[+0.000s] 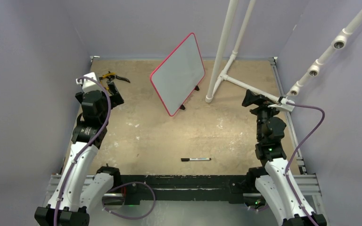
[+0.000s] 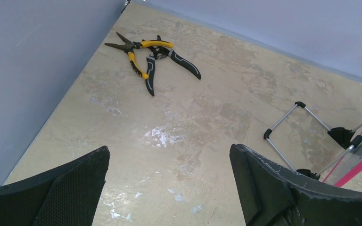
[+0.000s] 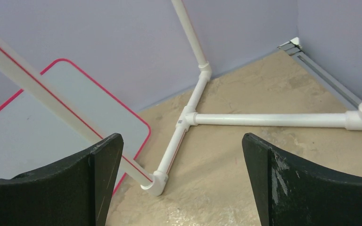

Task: Write a sentence on the whiteboard
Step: Move the whiteboard to the center of the board.

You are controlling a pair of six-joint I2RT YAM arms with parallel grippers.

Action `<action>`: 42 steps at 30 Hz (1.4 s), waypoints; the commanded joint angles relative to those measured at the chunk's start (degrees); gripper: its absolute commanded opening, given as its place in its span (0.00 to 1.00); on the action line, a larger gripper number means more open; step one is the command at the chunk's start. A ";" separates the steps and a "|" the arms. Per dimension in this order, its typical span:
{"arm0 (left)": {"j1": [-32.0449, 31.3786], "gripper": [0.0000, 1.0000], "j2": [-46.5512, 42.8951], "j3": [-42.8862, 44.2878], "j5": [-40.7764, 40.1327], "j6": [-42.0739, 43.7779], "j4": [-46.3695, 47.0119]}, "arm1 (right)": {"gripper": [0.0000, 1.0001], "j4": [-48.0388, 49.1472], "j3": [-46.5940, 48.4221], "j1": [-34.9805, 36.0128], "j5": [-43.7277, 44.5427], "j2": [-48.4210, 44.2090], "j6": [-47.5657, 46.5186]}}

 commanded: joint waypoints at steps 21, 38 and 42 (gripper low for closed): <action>0.43 0.98 4.99 1.02 7.32 3.38 6.21 | 0.84 21.19 -5.03 20.10 -25.15 21.03 -4.70; 0.39 0.98 6.06 -0.39 9.94 3.73 6.09 | 0.59 28.90 12.06 31.74 -17.04 57.81 -15.00; 0.43 0.98 5.54 -0.72 9.71 3.90 6.00 | 0.55 28.73 15.91 32.53 -13.61 64.22 -16.34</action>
